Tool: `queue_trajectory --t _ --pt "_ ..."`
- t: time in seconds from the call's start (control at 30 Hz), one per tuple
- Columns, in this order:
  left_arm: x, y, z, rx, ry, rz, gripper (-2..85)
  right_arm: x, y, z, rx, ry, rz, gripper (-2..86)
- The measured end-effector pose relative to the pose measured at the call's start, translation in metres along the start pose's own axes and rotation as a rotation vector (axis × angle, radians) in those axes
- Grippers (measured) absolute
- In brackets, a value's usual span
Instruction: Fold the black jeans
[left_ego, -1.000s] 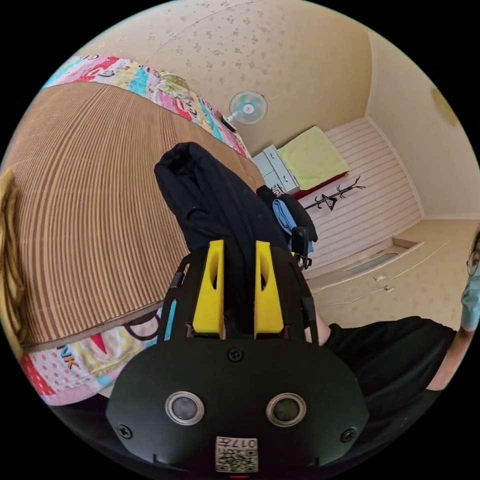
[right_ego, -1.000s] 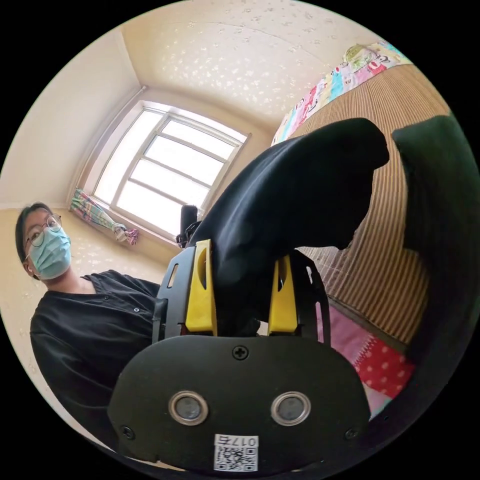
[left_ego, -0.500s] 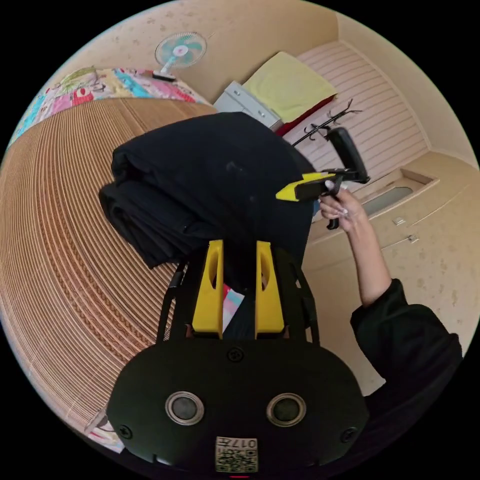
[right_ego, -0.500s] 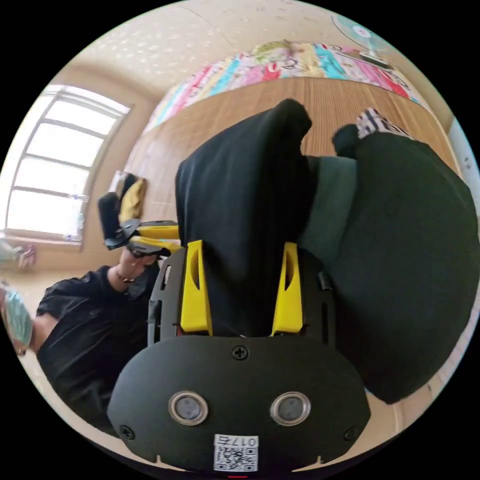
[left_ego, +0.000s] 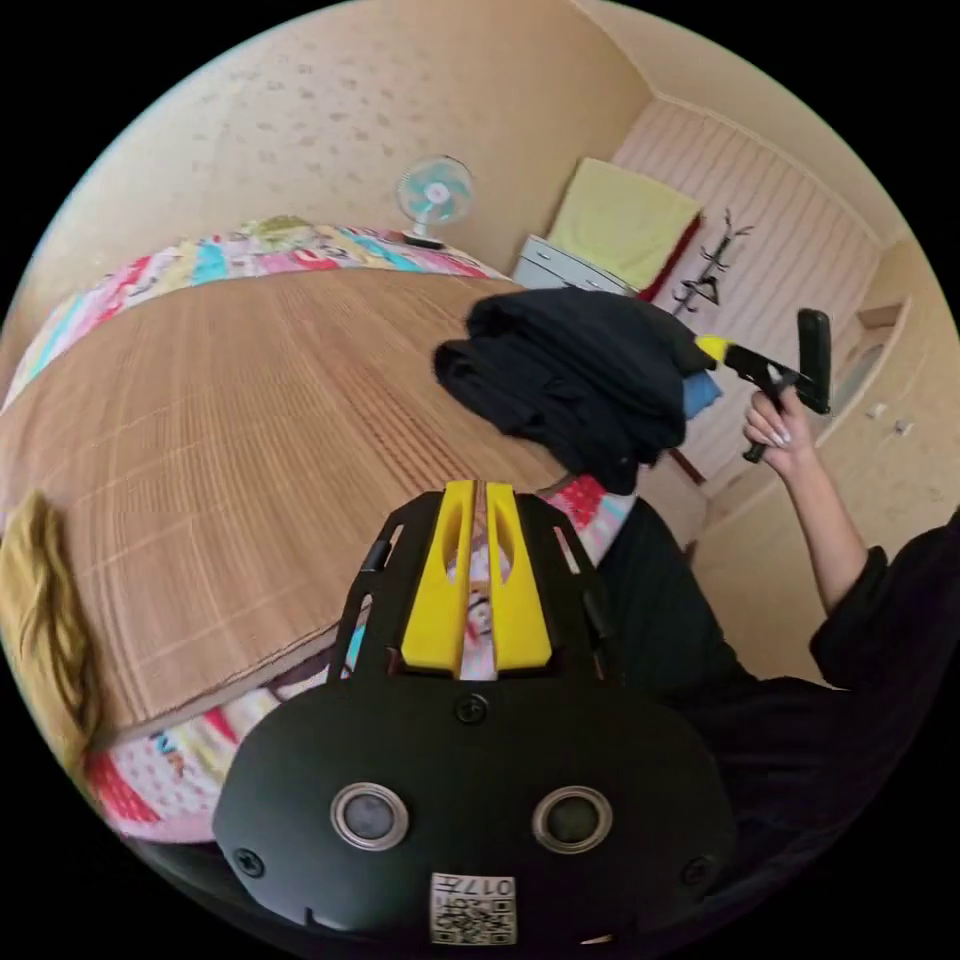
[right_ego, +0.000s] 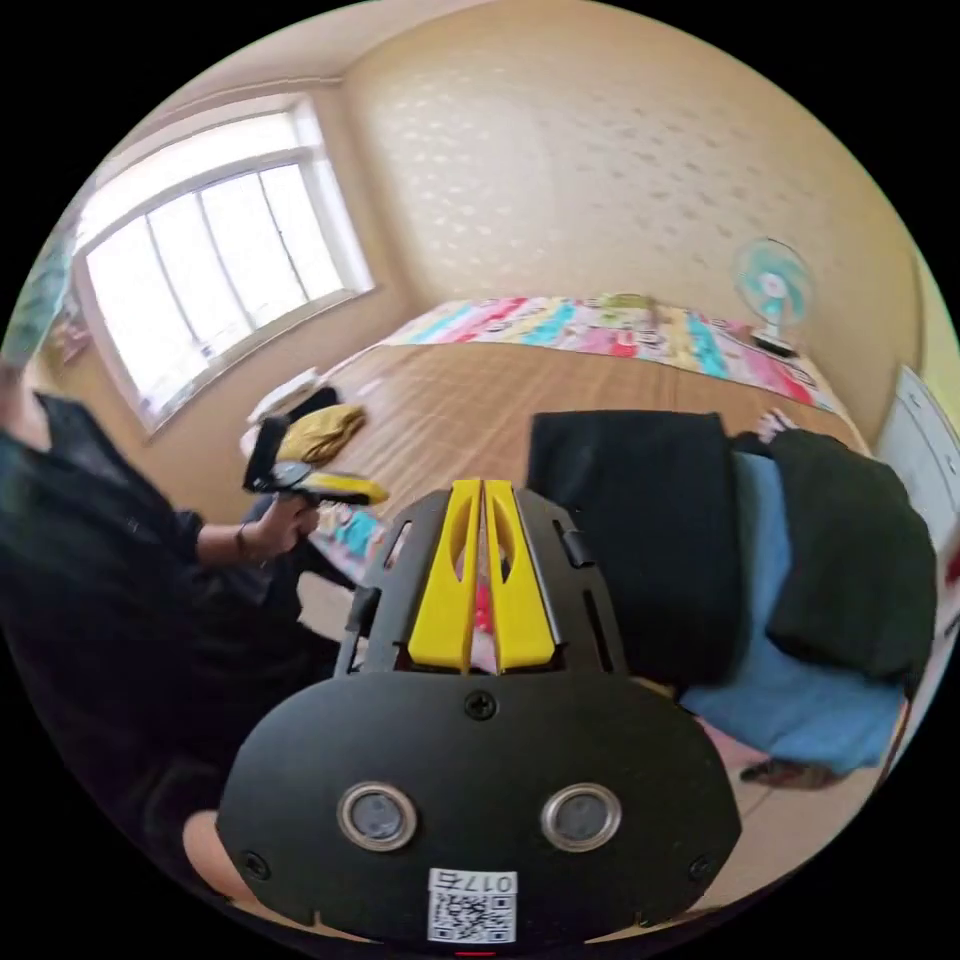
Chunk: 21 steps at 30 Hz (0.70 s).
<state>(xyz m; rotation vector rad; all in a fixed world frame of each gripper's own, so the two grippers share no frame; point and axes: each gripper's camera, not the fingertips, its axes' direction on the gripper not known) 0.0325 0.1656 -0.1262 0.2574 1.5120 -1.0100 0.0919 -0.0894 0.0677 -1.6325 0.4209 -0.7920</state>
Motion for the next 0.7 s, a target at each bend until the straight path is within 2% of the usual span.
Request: queue_trajectory --t 0.1,0.23,0.37,0.47,0.5,0.63,0.7 --pt "-0.085 0.037 -0.063 0.058 -0.164 -0.163 3.3 -0.01 0.017 0.022 -0.064 -0.105 0.037 0.6" --pt "-0.17 0.066 -0.145 0.176 -0.351 -0.387 9.7 -0.011 0.028 0.04 0.047 -0.247 0.081 0.4" --pt "-0.208 0.045 -0.157 0.133 -0.273 -0.389 11.6 0.001 0.017 0.045 0.224 -0.299 0.131 0.4" --pt "-0.239 0.023 -0.116 -0.115 -0.34 -0.45 10.7 0.016 0.005 0.039 0.389 -0.47 0.116 0.4" --pt "-0.243 0.018 -0.11 -0.136 -0.354 -0.457 10.3 0.021 0.001 0.036 0.442 -0.531 0.107 0.4" --pt "-0.238 0.017 -0.121 -0.083 -0.4 -0.515 6.2 0.037 -0.004 0.022 0.508 -0.601 0.113 0.4" --pt "-0.24 0.023 -0.132 -0.032 -0.309 -0.527 2.9 0.04 -0.003 0.015 0.499 -0.589 0.109 0.4"
